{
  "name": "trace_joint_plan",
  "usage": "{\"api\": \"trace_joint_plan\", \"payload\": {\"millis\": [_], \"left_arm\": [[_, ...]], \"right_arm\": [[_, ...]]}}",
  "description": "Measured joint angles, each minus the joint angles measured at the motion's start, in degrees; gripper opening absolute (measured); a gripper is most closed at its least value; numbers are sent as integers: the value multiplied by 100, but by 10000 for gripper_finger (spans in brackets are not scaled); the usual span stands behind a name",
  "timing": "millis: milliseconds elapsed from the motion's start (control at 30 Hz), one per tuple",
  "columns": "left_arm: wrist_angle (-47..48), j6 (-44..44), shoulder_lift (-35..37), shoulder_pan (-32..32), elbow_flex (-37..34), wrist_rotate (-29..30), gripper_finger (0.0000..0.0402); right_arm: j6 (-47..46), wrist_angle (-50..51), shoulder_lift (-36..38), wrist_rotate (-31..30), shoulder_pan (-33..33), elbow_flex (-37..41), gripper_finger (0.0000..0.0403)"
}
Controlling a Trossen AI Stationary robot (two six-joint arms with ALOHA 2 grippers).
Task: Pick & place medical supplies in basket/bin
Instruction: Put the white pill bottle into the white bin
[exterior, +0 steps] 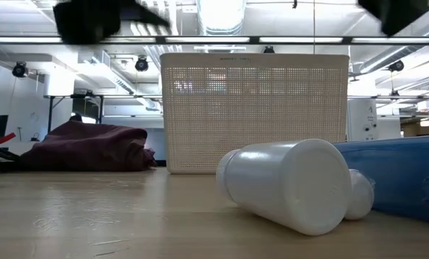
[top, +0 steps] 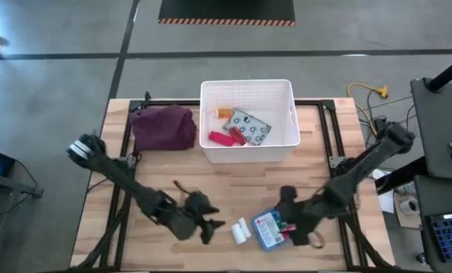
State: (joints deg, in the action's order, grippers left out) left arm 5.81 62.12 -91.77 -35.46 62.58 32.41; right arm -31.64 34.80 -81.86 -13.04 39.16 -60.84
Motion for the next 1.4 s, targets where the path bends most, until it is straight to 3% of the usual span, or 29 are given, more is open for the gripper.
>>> {"api": "trace_joint_plan", "payload": {"millis": [133, 400, 500, 633, 733, 867, 1133, 1233, 1400], "left_arm": [[-113, 569, -1034, 0, 451, -470, 232], [36, 440, -2576, 0, 1981, -997, 196], [863, 461, -2986, -30, 2595, -1013, 192], [2868, 530, -3230, -136, 3639, -1015, 202], [4003, 1195, -3302, -148, 4159, -887, 221], [4301, 2411, -3279, -51, 4242, -659, 247], [3731, 4439, -3269, -63, 4025, -820, 261], [4010, 4835, -3269, -48, 3975, -1265, 261], [4175, 5062, -3263, 16, 4021, -1288, 261]], "right_arm": [[10, 252, -1026, 549, -281, -645, 370], [563, 260, -2041, 470, -289, -1492, 341], [744, 270, -2231, 257, -301, -1636, 328], [779, 356, -2328, 245, -300, -1733, 325], [546, 382, -2322, 294, -293, -1730, 325], [607, 351, -2289, 290, -327, -1687, 325], [912, 399, -2296, 151, -409, -1676, 325], [916, 399, -2290, 6, -413, -1676, 325], [918, 397, -2289, -105, -413, -1658, 325]]}}
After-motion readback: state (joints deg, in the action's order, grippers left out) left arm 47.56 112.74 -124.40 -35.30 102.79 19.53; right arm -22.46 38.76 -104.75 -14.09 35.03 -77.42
